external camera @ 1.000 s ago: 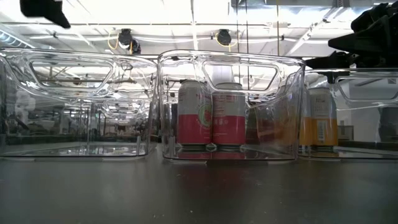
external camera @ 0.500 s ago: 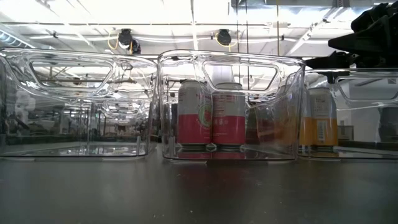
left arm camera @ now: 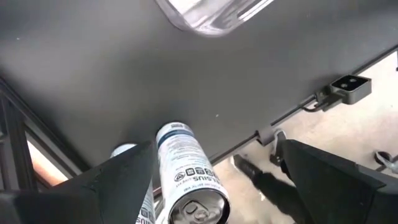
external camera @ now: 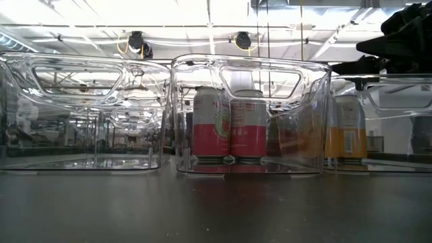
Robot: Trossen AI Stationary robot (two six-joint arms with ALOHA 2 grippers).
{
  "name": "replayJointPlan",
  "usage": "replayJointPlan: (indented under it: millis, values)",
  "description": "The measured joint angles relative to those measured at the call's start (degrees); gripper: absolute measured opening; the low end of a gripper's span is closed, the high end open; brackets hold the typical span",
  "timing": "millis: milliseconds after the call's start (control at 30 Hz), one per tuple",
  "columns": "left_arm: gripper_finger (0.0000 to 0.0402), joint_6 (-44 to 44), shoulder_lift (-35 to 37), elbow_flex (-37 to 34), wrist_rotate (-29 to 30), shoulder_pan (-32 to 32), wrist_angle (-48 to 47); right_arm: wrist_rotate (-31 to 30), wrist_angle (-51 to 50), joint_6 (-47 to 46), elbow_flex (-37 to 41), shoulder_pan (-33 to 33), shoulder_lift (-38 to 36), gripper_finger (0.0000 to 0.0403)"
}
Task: Sort soda cans
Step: Put the right white soda can into the left transparent bin
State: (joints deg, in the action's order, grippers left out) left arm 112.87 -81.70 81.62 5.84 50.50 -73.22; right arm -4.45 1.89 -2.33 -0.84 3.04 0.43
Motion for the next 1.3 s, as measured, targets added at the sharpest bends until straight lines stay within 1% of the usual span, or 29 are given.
replayJointPlan:
  millis: [233, 333, 400, 600, 667, 767, 900, 1033, 1300]
  values:
    - [0.0365, 0.3, -0.4, 0.0, 0.0, 1.2, -1.0, 0.0, 0.0, 0.0, 0.0, 0.0, 0.0, 0.0398]
    - [0.0365, -1.1, -0.4, 0.0, -0.1, 2.5, -1.1, 0.0, 0.0, 0.0, 0.0, 0.0, 0.0, 0.0398]
    - [0.0365, -3.3, -0.4, -0.4, -0.1, 3.2, -1.2, 0.0, 0.0, 0.0, 0.0, 0.0, 0.0, 0.0398]
    - [0.0365, -15.1, -0.4, -0.7, -0.1, 5.3, -2.9, 0.0, 0.0, 0.0, 0.0, 0.0, 0.0, 0.0398]
    - [0.0365, -19.1, -0.4, -0.7, -1.0, 6.1, -2.8, 0.0, 0.0, 0.0, 0.0, 0.0, 0.0, 0.0398]
    - [0.0365, -23.4, -0.4, -0.7, -1.5, 7.4, -2.7, 0.0, 0.0, 0.0, 0.0, 0.0, 0.0, 0.0398]
    - [0.0365, -26.2, -0.4, -0.7, -1.5, 8.9, -2.5, 0.0, 0.0, 0.0, 0.0, 0.0, 0.0, 0.0398]
    - [0.0365, -28.4, -0.4, -0.7, -1.5, 9.9, 0.2, 0.0, 0.0, 0.0, 0.0, 0.0, 0.0, 0.0398]
    - [0.0365, -34.5, -1.9, -0.7, -1.5, 10.8, 8.2, 0.0, 0.0, 0.0, 0.0, 0.0, 0.0, 0.0398]
